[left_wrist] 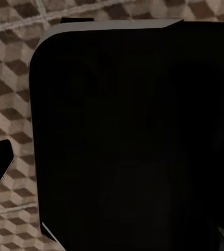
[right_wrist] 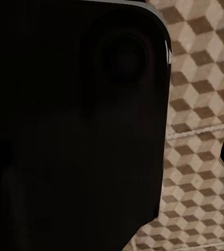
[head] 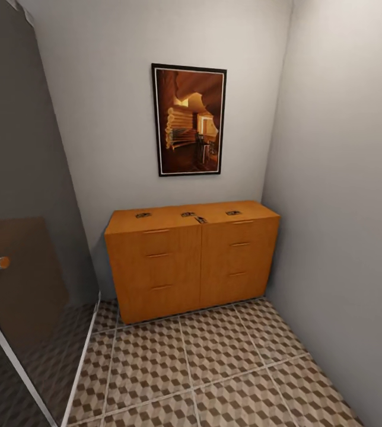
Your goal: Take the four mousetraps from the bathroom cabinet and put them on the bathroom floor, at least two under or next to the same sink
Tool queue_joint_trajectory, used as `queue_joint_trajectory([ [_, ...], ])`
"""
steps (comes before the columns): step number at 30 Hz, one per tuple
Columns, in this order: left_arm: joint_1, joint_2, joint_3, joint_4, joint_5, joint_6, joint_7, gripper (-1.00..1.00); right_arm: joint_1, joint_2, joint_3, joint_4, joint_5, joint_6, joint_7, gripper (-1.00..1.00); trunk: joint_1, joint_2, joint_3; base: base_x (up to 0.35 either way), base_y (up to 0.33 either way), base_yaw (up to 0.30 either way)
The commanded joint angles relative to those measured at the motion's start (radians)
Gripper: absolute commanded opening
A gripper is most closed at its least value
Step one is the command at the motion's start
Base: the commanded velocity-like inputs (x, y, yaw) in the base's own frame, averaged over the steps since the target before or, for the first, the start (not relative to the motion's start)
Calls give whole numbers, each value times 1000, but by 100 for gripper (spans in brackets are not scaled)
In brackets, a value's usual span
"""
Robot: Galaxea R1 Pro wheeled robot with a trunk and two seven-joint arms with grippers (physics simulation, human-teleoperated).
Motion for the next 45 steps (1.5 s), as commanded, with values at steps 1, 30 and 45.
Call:
queue_joint_trajectory([
  [1, 0, 0, 0, 0, 2, -3, 0, 100, 0, 0, 0, 0, 0, -3, 0, 100, 1, 0, -1, 322, 0, 0],
  [30, 0, 1, 0, 0, 2, -4, 0, 100, 0, 0, 0, 0, 1, -3, 0, 100, 1, 0, -1, 322, 0, 0],
  [45, 0, 1, 0, 0, 2, -4, 0, 100, 0, 0, 0, 0, 1, -3, 0, 100, 1, 0, -1, 322, 0, 0],
])
